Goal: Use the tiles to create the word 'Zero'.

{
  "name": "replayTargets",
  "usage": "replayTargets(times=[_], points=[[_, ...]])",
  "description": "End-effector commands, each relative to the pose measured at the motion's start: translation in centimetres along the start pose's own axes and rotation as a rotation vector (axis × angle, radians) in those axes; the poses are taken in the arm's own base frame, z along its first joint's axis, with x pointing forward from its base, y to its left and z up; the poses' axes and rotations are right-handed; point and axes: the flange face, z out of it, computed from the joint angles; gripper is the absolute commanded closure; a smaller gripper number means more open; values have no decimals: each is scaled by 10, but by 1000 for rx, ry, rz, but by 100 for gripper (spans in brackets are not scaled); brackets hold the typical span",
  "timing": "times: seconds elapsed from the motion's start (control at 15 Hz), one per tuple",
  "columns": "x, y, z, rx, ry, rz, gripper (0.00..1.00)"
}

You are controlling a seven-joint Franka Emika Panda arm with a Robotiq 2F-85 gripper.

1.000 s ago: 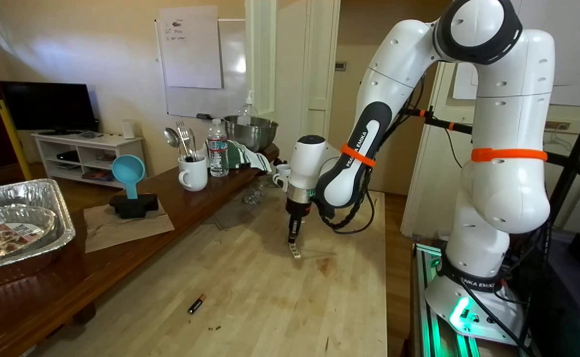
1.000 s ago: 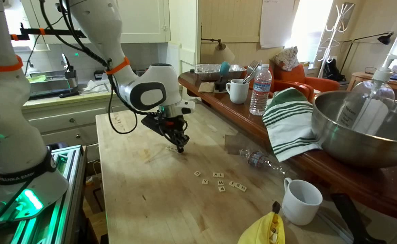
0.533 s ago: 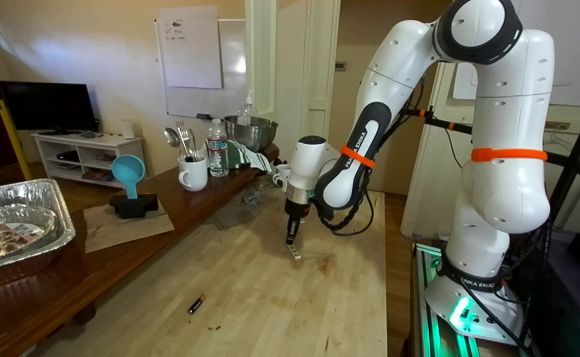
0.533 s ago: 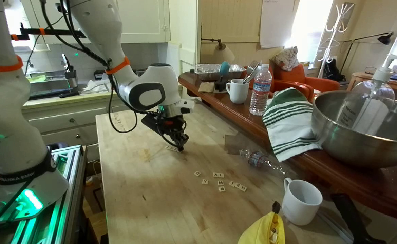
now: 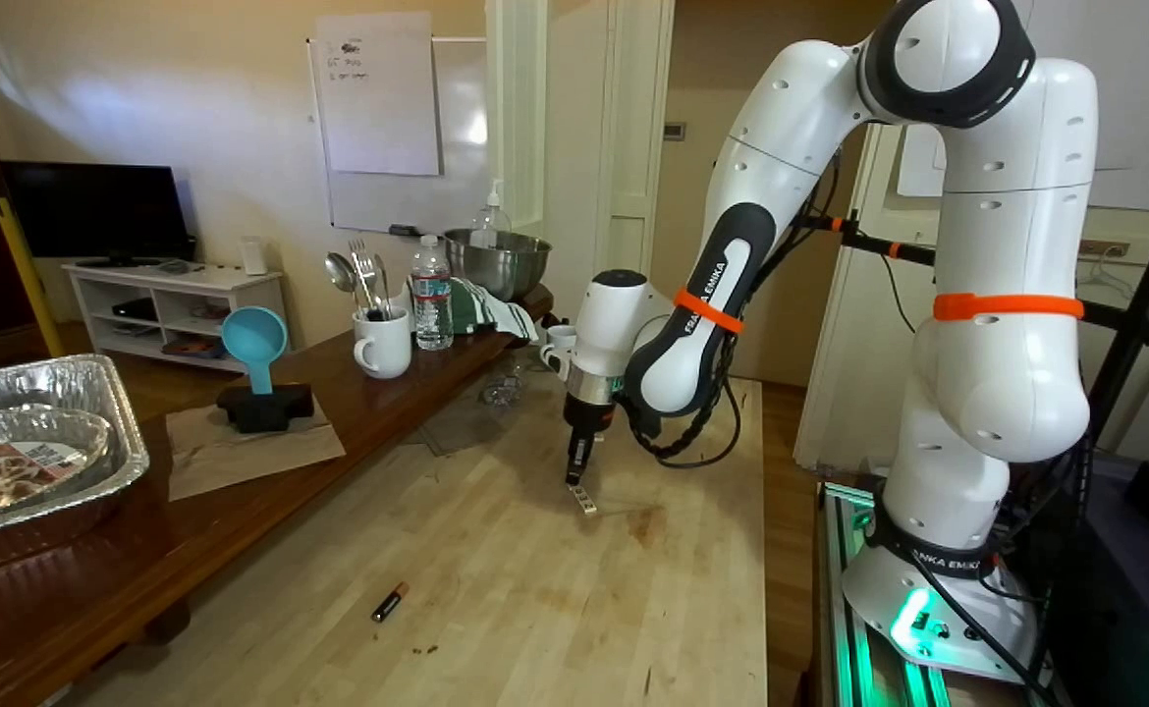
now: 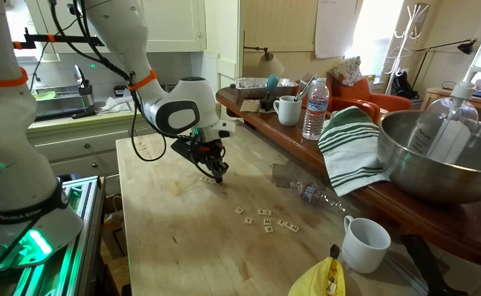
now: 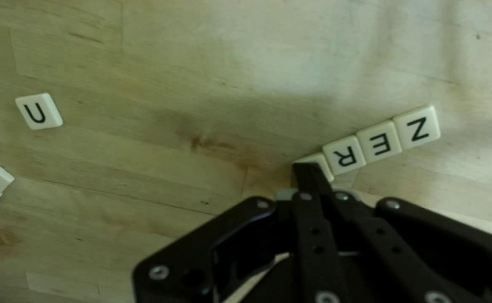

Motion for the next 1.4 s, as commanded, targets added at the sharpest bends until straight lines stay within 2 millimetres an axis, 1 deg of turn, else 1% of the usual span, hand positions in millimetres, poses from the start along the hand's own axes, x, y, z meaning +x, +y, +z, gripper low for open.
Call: replayTargets(times=[0.0, 0.8, 1.13, 1.2, 1.27, 1.33], points=[[-6, -4, 6, 10, 7, 1, 100], [2, -3, -8, 19, 46, 21, 100], [5, -5, -17, 40, 48, -12, 100], [7, -6, -19, 50, 48, -25, 81], [9, -6, -22, 62, 46, -45, 73], [11, -7, -25, 70, 55, -62, 68]])
